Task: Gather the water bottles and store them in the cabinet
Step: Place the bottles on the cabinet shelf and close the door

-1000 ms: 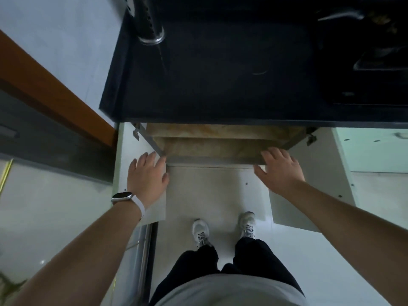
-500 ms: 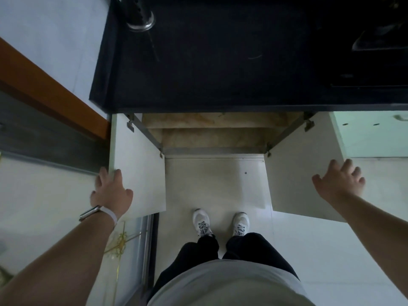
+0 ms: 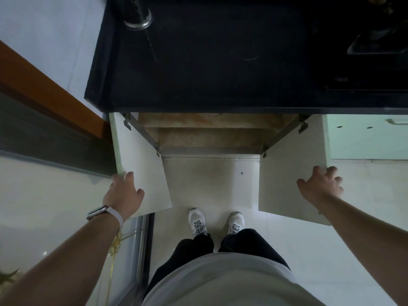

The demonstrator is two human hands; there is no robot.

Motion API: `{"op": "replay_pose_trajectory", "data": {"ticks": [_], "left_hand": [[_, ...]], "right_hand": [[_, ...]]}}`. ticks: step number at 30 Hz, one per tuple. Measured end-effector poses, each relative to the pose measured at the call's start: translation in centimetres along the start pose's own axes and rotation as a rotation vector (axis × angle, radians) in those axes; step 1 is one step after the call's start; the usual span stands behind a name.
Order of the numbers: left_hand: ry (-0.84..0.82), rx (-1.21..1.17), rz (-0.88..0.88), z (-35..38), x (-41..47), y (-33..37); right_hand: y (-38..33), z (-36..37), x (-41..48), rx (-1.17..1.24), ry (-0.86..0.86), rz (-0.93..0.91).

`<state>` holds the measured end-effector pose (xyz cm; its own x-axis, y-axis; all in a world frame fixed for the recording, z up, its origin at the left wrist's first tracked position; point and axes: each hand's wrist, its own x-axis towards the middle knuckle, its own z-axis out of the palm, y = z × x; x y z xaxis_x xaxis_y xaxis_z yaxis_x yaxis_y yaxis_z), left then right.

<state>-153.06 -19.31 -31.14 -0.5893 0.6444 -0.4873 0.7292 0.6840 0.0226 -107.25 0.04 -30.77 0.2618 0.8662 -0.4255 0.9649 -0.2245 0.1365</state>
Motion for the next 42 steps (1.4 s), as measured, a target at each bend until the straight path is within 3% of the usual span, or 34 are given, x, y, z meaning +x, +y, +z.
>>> {"op": "replay_pose_trajectory", "data": {"ticks": [7,11,18,23,28,36,42], "left_hand": [[-0.035,-0.028,0.312,-0.4,-0.4,2.9],[-0.063,0.092,0.487,-1.1,0.3,3.5],[0.062,0.337,0.492,-2.2,1.6,5.2],[0.141,0.418,0.527,-3.6,3.8,7.2],[0.292,0.342,0.679,-3.3,6.4,9.1],[0.422,0.270,0.727,-3.0,11.0,14.1],[0.555,0.202,0.777,-2.3,13.7,16.8]], "right_hand": [[-3.8,-0.4,-2.3,0.074,-0.098,-0.208],[-6.0,-0.9,-2.9,0.113,-0.178,-0.373],[-9.8,-1.1,-2.8,-0.011,-0.125,-0.573],[-11.9,-1.7,-2.0,-0.085,0.061,-0.574],[-14.5,-2.1,-0.7,-0.200,0.257,-0.669],[-18.8,-3.2,3.8,-0.136,0.340,-0.824],[-19.9,-2.7,6.2,-0.002,0.542,-0.997]]}}
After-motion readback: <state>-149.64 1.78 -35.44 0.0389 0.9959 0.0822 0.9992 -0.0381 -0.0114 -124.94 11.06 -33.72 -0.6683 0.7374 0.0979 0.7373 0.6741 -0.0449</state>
